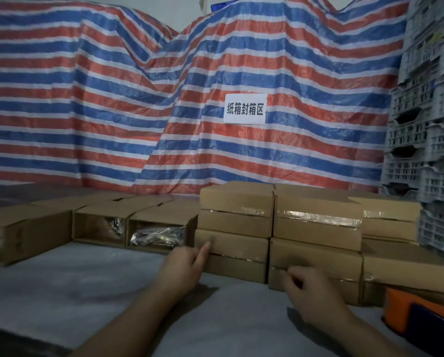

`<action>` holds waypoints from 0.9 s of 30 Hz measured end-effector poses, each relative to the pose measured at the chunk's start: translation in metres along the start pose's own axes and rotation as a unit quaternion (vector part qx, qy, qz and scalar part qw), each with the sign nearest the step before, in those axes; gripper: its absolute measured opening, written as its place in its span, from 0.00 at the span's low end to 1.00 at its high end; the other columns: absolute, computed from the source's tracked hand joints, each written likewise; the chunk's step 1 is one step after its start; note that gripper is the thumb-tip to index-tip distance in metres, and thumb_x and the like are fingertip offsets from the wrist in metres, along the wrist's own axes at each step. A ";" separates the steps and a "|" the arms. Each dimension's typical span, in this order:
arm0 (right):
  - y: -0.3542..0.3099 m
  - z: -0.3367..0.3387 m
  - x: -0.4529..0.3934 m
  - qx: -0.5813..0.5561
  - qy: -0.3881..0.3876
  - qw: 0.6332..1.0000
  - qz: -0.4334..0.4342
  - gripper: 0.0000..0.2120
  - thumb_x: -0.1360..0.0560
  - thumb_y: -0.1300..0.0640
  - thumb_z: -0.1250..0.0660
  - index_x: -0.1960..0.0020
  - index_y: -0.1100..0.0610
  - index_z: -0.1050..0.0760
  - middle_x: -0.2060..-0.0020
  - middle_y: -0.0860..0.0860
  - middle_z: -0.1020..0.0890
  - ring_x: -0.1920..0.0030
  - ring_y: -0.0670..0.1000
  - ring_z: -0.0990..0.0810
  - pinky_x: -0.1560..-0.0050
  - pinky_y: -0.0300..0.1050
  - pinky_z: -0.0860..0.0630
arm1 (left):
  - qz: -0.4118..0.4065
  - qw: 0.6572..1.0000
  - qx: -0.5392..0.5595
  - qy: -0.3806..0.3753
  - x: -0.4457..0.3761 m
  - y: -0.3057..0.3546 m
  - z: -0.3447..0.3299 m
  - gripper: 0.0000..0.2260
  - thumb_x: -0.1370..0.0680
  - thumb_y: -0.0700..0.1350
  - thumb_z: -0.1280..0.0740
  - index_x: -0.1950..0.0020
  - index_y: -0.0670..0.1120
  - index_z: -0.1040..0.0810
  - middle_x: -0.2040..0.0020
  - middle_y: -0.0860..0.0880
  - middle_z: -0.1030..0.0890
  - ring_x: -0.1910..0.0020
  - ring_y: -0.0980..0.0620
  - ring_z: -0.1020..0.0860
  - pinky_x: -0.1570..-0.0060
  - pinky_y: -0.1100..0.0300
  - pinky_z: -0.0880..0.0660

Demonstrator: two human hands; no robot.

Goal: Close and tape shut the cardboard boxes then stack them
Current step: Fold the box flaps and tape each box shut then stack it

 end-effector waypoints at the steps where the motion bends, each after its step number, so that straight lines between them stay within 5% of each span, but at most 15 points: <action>1: 0.001 0.000 0.000 0.003 0.003 1.000 -0.003 0.23 0.19 0.52 0.36 0.72 0.52 0.28 0.77 0.45 0.26 0.75 0.43 0.28 0.72 0.38 0.33 | -0.011 1.000 -0.009 0.005 0.001 0.000 0.001 0.24 0.19 0.60 0.42 0.72 0.49 0.27 0.77 0.53 0.29 0.76 0.57 0.29 0.66 0.51 0.25; 7: -0.011 0.001 0.002 0.078 0.016 0.996 0.029 0.22 0.19 0.51 0.36 0.72 0.52 0.28 0.72 0.41 0.22 0.71 0.44 0.24 0.73 0.38 0.32 | -0.047 0.998 -0.029 0.014 0.006 0.014 0.012 0.08 0.18 0.50 0.39 0.55 0.54 0.24 0.60 0.53 0.23 0.60 0.54 0.23 0.57 0.53 0.23; 14: -0.129 -0.044 -0.047 0.009 0.024 0.987 0.158 0.16 0.20 0.52 0.35 0.67 0.48 0.29 0.70 0.43 0.23 0.65 0.42 0.24 0.68 0.35 0.31 | 0.015 0.987 -0.131 0.088 -0.012 -0.009 0.100 0.30 0.17 0.62 0.53 0.63 0.47 0.21 0.67 0.49 0.20 0.66 0.50 0.21 0.60 0.55 0.24; 17: -0.191 -0.090 -0.075 -0.033 0.000 0.979 0.201 0.09 0.20 0.52 0.35 0.59 0.47 0.24 0.61 0.43 0.20 0.58 0.42 0.22 0.57 0.39 0.26 | -0.010 0.963 -0.240 0.119 -0.019 -0.048 0.150 0.26 0.17 0.60 0.53 0.58 0.48 0.21 0.62 0.48 0.19 0.60 0.49 0.21 0.54 0.53 0.25; 19: -0.223 -0.123 -0.092 -0.049 -0.025 0.974 0.222 0.04 0.20 0.51 0.35 0.50 0.48 0.21 0.54 0.42 0.20 0.52 0.43 0.22 0.50 0.42 0.24 | 0.000 0.942 -0.306 0.136 -0.024 -0.085 0.182 0.17 0.18 0.56 0.47 0.46 0.50 0.21 0.48 0.47 0.19 0.48 0.47 0.22 0.45 0.52 0.27; 22: -0.260 -0.174 -0.113 -0.033 -0.058 0.967 0.247 0.14 0.20 0.48 0.36 0.39 0.54 0.22 0.45 0.49 0.21 0.44 0.50 0.24 0.42 0.48 0.25 | 0.046 0.922 -0.362 0.130 -0.032 -0.146 0.226 0.19 0.21 0.51 0.40 0.30 0.51 0.30 0.33 0.48 0.26 0.35 0.46 0.28 0.35 0.49 0.33; 27: -0.294 -0.253 -0.139 0.011 -0.128 0.959 0.251 0.30 0.20 0.39 0.41 0.23 0.52 0.38 0.28 0.52 0.29 0.29 0.55 0.31 0.28 0.57 0.33 | 0.127 0.891 -0.404 0.165 -0.036 -0.227 0.288 0.30 0.27 0.46 0.30 0.27 0.54 0.36 0.30 0.48 0.30 0.31 0.45 0.31 0.32 0.44 0.34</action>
Point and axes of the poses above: each hand's wrist, its own x-axis away from the middle knuckle, its own z-axis out of the back of the hand, y = z × x, the point moved 4 cm from there along -x, towards the middle knuckle
